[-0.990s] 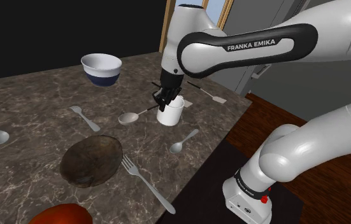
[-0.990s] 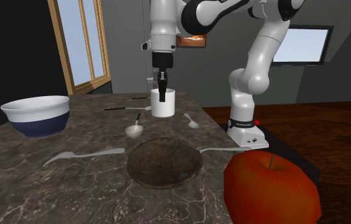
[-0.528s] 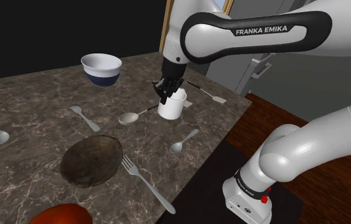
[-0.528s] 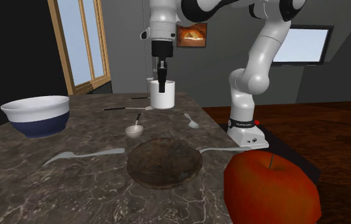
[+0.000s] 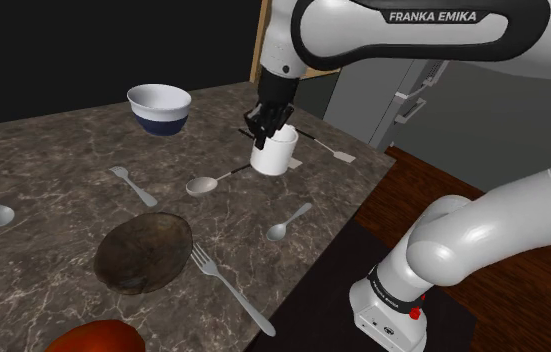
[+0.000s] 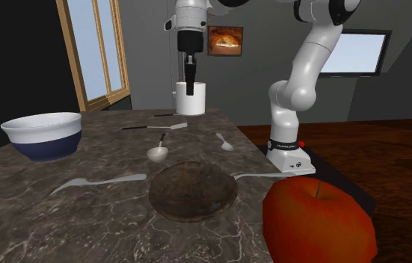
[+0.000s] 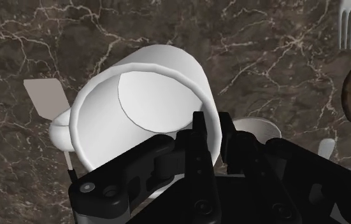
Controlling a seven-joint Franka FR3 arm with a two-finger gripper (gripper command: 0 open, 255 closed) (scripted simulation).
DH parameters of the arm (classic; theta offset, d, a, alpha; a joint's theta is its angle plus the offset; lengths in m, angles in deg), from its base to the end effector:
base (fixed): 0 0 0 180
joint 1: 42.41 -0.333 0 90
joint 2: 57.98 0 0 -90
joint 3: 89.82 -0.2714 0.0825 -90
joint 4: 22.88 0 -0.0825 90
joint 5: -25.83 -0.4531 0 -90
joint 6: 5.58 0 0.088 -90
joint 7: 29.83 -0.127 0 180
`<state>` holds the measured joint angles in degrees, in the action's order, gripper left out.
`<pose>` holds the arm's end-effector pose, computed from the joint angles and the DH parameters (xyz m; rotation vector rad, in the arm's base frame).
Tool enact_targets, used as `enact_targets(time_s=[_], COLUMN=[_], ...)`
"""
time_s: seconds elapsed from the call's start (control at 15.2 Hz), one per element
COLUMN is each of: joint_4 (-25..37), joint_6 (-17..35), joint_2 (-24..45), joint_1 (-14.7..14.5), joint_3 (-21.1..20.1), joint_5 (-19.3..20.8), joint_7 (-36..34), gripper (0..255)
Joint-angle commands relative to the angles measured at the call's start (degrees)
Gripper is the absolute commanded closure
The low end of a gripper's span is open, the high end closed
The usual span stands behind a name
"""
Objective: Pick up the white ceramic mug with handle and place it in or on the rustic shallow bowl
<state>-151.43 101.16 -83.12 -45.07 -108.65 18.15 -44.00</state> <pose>0.4767 0.2034 0.4544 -3.1358 -0.1019 -0.0634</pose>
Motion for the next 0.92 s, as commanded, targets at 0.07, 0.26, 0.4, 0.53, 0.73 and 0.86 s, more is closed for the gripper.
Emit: enact_targets(time_s=[0.07, 0.26, 0.4, 0.53, 0.73, 0.86], joint_4=[2.8, 6.3, 9.0, 11.9, 16.7, 20.3], joint_6=[-1.2, -1.7, -2.0, -2.4, -3.2, -3.9], joint_2=[1.5, 4.2, 6.4, 8.8, 13.1, 16.4], joint_1=[-0.7, -1.6, -2.1, -2.6, -3.4, -4.0], joint_3=[-2.0, -5.4, -7.7, -10.0, -13.5, -15.8], joint_5=[-0.2, -0.2, 0.1, 0.7, 2.3, 3.9], joint_7=[-2.9, -7.4, -10.5, -13.7, -18.8, -22.4], gripper=[255, 255, 255, 255, 255, 255])
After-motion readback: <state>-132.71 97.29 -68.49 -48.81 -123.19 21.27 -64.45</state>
